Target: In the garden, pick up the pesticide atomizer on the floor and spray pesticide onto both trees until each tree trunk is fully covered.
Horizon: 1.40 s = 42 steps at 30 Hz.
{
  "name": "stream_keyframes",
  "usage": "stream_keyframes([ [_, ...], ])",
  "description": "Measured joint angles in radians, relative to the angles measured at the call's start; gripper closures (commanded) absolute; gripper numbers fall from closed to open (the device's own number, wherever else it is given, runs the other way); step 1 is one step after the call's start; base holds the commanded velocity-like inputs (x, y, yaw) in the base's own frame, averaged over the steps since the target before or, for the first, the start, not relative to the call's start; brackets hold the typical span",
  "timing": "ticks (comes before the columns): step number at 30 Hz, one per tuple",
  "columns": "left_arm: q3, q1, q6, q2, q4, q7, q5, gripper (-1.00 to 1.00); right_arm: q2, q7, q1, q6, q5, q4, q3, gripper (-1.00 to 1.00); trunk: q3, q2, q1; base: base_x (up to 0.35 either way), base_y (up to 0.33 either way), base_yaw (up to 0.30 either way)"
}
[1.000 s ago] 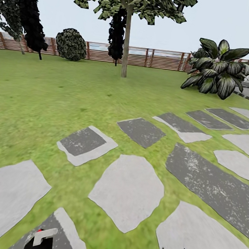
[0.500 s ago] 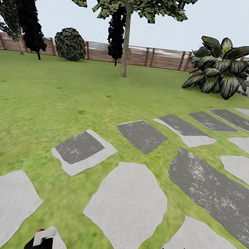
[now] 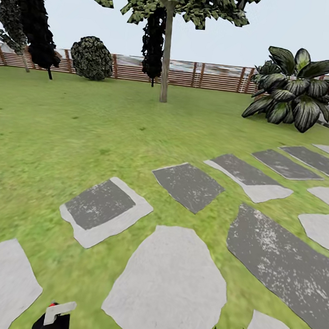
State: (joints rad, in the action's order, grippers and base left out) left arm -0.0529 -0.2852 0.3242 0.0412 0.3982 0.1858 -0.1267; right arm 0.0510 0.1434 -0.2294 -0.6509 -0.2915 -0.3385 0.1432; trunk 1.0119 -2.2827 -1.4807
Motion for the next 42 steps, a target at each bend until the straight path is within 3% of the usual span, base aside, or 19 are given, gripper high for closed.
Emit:
stream_keyframes([
  [42,0.000,0.000,0.001,0.000,0.001,0.000,0.000,1.00,0.000,0.000,0.000,0.000,0.000,0.000,0.000,-1.00,0.000,0.000,0.000,0.338,0.000,0.000],
])
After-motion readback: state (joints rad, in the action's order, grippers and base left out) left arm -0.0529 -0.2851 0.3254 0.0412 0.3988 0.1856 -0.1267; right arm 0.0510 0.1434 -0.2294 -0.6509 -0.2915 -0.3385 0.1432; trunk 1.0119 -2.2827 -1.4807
